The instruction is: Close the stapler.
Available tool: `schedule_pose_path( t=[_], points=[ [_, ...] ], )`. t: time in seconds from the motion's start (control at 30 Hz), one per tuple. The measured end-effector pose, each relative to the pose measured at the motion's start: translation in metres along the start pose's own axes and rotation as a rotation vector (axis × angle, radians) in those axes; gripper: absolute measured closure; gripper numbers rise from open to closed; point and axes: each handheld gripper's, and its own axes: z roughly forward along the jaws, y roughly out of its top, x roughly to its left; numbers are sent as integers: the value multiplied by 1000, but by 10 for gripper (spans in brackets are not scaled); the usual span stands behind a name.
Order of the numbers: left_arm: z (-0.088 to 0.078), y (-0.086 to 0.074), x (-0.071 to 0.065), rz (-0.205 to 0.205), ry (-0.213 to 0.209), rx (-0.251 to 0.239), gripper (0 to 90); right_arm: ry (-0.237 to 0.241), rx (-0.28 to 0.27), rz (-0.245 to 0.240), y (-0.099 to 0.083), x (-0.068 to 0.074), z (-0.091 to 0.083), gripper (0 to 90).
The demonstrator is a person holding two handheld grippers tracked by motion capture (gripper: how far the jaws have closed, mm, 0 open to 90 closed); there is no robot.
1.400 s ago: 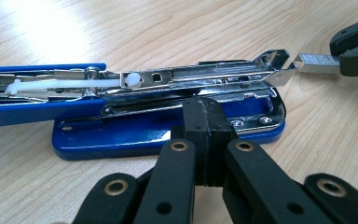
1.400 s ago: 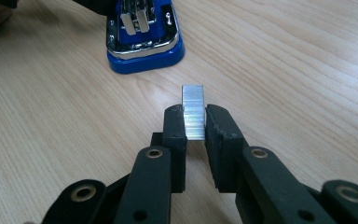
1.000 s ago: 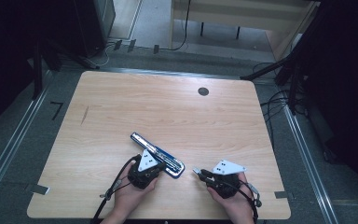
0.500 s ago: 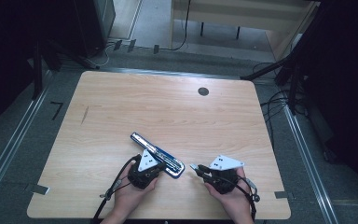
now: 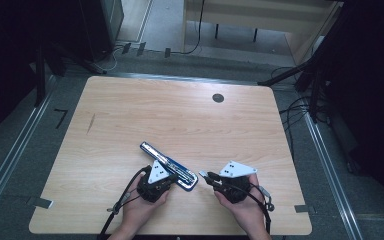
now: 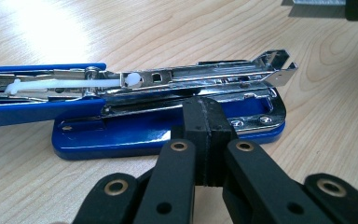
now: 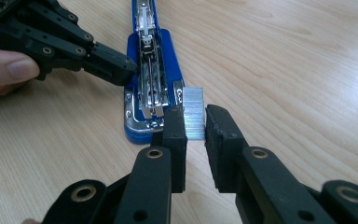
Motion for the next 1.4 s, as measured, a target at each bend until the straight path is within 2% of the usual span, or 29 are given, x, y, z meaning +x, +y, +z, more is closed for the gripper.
schedule_pose_path(
  t=[0.23,0.57,0.67,1.4],
  points=[
    [0,0,0,-1,1,-2,900,2,-15,-12,12,0,0,800],
    [0,0,0,-4,-2,-3,900,27,-5,-27,23,9,8,800],
    [0,0,0,-6,-3,-2,900,46,2,-13,26,11,11,800],
    [0,0,0,-6,-3,-3,900,67,79,-65,40,27,33,800]
  ],
)
